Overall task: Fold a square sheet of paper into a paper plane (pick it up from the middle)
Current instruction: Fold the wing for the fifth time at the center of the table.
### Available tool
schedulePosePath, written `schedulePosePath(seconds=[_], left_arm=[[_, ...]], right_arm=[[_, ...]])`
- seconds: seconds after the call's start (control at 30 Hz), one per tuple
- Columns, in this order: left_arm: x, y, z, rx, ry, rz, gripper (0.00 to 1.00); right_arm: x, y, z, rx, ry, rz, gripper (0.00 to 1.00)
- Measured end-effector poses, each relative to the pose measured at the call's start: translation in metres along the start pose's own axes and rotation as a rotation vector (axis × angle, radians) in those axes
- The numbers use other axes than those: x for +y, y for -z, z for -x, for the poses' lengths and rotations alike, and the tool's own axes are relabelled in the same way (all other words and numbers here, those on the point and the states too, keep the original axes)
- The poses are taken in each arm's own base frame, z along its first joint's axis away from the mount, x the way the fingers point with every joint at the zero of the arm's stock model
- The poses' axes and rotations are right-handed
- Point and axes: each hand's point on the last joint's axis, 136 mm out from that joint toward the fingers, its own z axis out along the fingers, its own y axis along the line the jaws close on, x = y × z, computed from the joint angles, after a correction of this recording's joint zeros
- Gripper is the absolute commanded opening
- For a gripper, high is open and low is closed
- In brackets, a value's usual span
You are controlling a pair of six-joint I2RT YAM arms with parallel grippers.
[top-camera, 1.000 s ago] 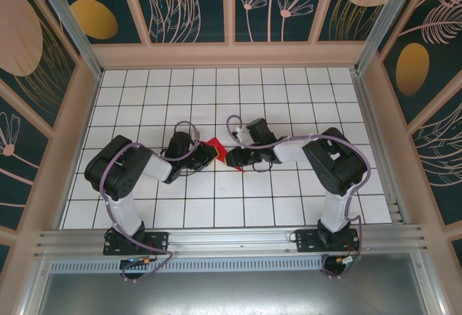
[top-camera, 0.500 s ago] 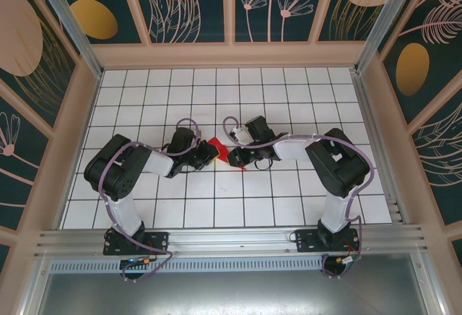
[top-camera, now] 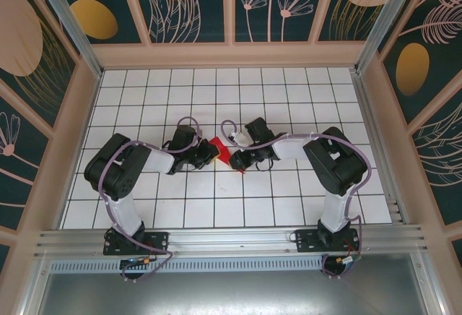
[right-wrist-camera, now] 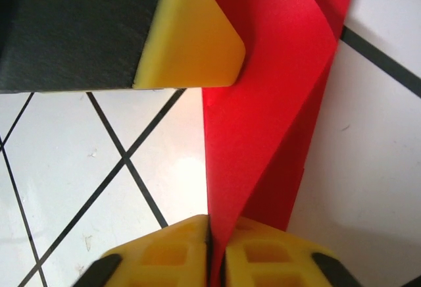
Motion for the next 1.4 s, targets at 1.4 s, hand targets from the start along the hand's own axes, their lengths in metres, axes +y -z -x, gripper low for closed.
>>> schedulePosePath(seconds=[1.4], left_arm=[[-0.005, 0.008, -0.022, -0.037, -0.113, -0.104, 0.16]], right_arm=[[0.009, -0.005, 0.003, -0.034, -0.275, 0.199, 0.01]])
